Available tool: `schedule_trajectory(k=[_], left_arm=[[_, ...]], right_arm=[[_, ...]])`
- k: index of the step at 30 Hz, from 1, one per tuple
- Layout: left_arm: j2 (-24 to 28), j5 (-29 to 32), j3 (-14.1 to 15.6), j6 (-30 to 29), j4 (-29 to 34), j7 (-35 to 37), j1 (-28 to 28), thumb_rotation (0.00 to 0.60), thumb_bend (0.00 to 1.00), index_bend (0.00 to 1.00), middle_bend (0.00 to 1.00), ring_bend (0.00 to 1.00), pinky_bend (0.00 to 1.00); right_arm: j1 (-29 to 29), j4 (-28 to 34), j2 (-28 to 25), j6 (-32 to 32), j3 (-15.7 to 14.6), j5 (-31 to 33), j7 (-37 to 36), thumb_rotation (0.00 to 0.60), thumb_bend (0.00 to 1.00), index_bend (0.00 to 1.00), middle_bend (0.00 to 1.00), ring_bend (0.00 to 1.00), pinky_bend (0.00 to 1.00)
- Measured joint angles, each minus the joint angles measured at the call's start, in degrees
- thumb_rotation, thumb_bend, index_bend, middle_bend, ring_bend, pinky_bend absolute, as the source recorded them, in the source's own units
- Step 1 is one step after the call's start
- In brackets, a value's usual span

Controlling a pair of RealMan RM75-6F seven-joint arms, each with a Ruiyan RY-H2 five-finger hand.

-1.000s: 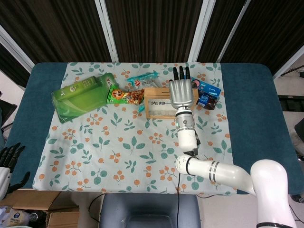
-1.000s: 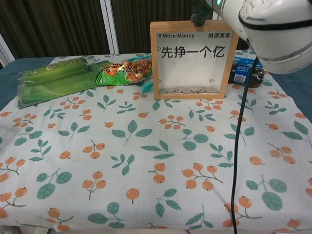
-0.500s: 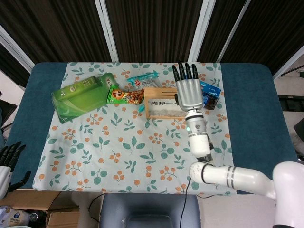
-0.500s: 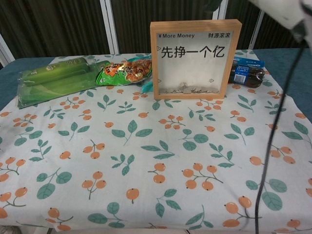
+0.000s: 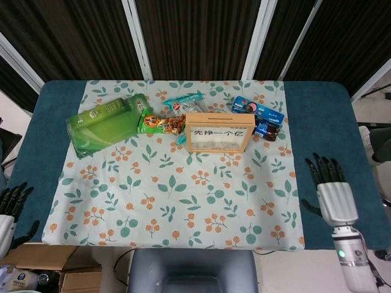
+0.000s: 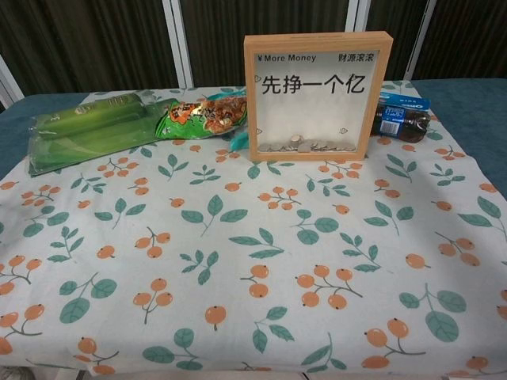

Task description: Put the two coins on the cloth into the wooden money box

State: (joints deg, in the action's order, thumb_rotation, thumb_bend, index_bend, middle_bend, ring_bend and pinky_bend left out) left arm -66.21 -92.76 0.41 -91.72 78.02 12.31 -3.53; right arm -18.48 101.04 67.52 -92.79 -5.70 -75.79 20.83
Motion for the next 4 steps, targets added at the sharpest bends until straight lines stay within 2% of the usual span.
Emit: schedule_trajectory(k=[4], left_arm=[[-0.05,0.32,0.01,0.03,-0.13,-0.37,0.23,0.6,0.37,0.0,0.0,0.0,0.03]], right_arm=[[6.07,-8.21,4.08,-3.62,-1.3,-2.08,-3.32,0.6,0.32,0.0,0.0,0.0,0.0]])
